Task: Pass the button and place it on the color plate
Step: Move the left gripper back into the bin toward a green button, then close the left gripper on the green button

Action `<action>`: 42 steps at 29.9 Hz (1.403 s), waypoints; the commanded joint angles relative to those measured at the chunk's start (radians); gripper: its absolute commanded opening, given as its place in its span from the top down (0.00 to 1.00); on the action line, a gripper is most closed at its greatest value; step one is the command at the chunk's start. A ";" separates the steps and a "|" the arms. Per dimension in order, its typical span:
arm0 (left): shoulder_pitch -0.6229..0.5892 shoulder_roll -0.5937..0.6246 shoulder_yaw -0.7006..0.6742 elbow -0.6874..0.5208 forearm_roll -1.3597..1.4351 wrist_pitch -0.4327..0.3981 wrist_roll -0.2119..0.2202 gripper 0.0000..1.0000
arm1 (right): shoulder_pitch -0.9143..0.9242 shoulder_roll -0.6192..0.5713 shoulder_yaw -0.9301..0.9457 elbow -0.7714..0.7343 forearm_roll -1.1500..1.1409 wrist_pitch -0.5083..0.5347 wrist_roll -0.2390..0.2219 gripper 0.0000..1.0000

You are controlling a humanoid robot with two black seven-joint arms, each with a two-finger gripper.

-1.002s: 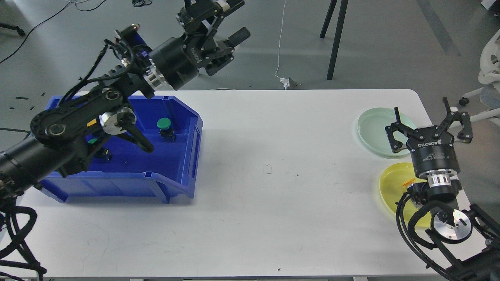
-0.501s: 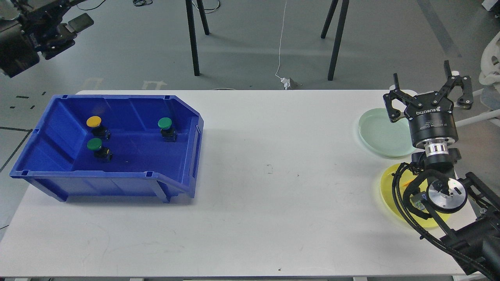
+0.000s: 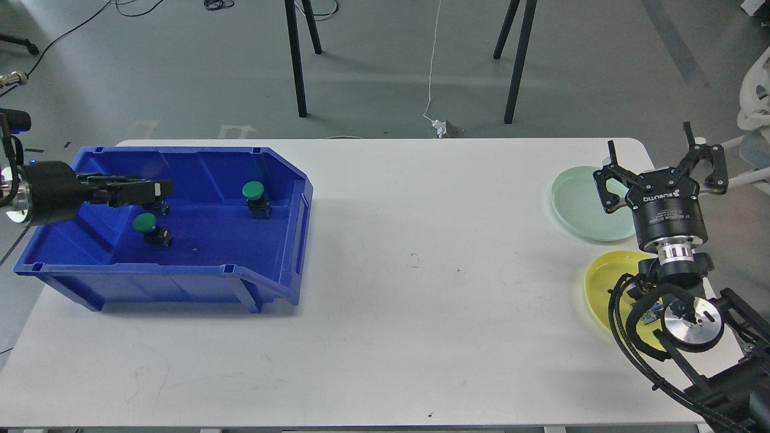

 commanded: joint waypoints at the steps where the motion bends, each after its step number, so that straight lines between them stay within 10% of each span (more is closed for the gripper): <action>1: 0.005 -0.068 0.024 0.095 0.013 0.000 0.000 0.19 | -0.005 0.000 0.002 0.006 -0.001 0.001 0.000 0.01; 20: 0.034 -0.259 0.067 0.410 0.070 0.007 0.000 0.19 | -0.024 -0.001 0.010 0.004 0.001 0.004 0.000 0.01; 42: 0.040 -0.302 0.110 0.481 0.068 0.007 0.000 0.28 | -0.050 -0.008 0.025 0.003 0.001 0.045 0.000 0.01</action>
